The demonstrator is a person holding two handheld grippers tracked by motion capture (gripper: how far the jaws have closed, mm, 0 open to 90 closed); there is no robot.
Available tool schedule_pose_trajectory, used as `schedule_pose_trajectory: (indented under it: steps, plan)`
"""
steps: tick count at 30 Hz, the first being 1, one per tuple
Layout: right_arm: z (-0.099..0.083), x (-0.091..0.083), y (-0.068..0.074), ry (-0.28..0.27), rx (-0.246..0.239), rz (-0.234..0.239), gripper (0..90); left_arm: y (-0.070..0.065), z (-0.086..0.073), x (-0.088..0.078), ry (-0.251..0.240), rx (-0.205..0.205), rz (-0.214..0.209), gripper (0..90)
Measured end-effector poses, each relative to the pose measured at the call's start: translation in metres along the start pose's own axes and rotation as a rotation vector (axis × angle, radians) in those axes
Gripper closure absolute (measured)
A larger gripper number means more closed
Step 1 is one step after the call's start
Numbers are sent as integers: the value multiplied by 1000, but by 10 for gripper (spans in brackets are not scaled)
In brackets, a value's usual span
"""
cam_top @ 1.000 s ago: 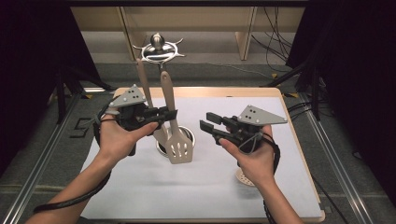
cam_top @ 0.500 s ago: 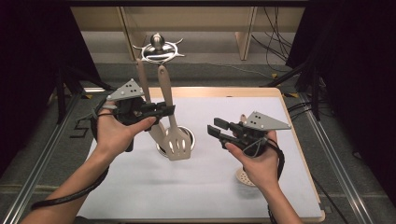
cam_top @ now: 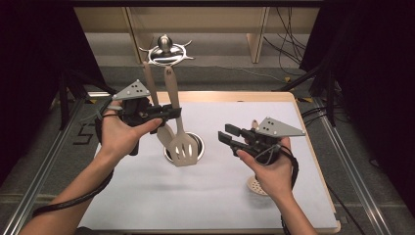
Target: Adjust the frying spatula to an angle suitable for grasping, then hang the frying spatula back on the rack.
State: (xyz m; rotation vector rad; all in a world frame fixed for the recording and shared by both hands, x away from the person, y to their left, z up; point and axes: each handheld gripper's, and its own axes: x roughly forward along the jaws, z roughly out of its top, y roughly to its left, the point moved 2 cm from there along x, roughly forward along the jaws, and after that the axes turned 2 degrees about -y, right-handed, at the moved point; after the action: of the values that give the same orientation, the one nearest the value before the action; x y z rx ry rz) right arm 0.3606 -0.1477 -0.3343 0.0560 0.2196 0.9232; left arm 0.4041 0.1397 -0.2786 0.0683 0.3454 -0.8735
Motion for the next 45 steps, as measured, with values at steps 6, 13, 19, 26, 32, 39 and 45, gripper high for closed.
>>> schedule_pose_trajectory:
  steps: [6,13,19,26,32,39,45]
  plan:
    - [-1,-1,-1,2,3,-12,630,7,0,4,4,38,-5,762]
    - [-4,-2,-5,17,-9,-51,615,7,-2,7,-7,22,11,758]
    - [-10,-5,-10,56,-26,-85,603,8,-6,7,-39,-17,29,749]
    - [-18,-12,-19,83,-4,-117,599,8,-11,-1,-113,-21,21,663]
    - [-21,-20,-26,105,15,-139,593,4,-14,-25,-175,13,53,634]
    - [-25,-27,-41,97,26,-176,593,18,-15,-43,-208,36,110,731]
    - [-27,-30,-47,96,44,-178,593,23,-13,-52,-235,33,127,754]
